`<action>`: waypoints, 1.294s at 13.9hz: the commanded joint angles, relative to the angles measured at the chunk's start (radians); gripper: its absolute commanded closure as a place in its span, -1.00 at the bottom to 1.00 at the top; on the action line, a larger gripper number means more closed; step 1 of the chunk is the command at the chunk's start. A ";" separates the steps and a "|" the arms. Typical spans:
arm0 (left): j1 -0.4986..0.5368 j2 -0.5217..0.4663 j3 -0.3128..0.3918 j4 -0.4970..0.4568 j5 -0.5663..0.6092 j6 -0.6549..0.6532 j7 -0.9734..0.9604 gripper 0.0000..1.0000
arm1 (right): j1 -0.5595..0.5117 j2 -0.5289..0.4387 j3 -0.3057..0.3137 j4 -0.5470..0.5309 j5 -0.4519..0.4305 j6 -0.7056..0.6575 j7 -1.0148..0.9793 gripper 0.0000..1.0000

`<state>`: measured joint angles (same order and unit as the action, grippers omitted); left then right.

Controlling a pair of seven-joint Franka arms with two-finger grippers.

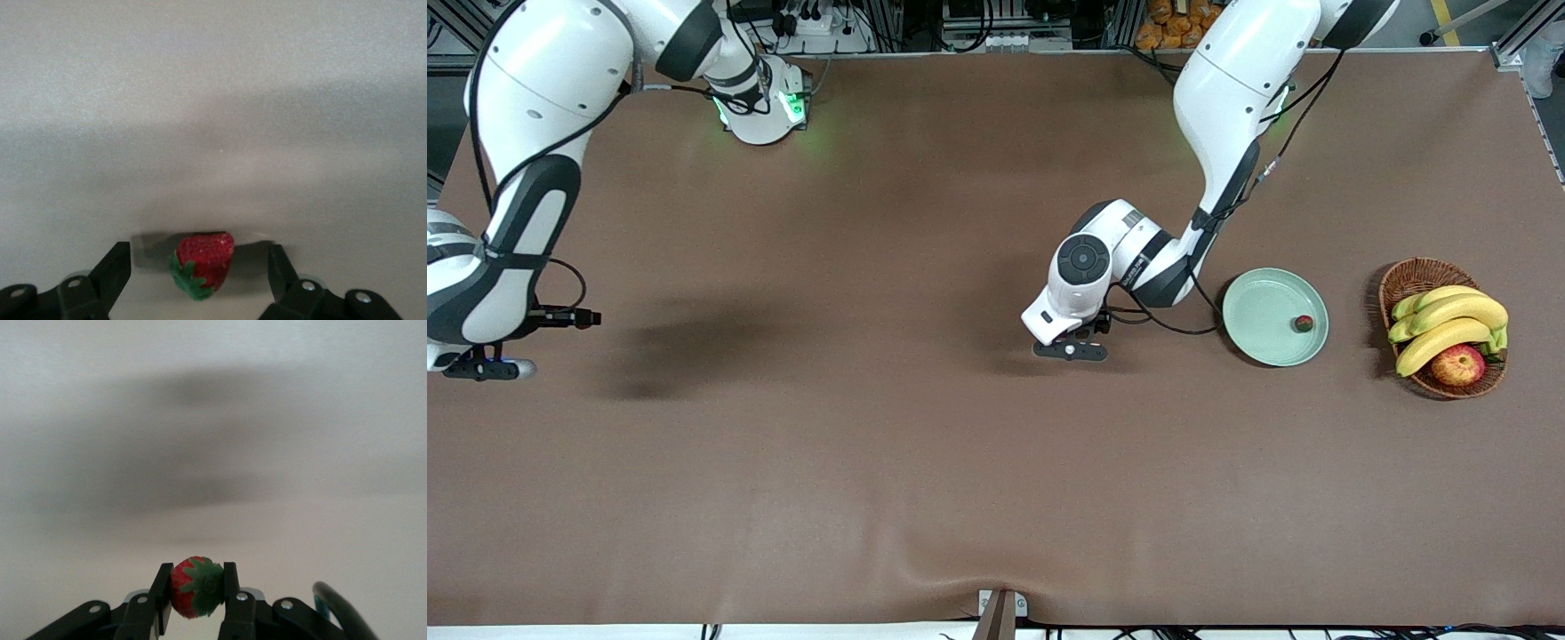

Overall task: Collect all strawberries into plate
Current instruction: 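Grasp the strawberries with the right gripper and the left gripper, then place the strawberry on the plate with the left gripper while the right gripper carries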

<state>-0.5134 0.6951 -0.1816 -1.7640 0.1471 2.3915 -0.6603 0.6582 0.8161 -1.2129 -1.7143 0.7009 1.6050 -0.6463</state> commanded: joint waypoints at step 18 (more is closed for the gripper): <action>0.116 -0.118 -0.001 -0.038 0.020 -0.086 0.293 0.95 | 0.377 -0.018 -0.076 0.013 0.193 -0.132 0.724 1.00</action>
<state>-0.4804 0.6476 -0.1763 -1.7726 0.1504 2.3578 -0.4836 0.9940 0.8159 -1.2662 -1.6906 0.8606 1.4790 0.0124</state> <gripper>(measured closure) 0.656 0.656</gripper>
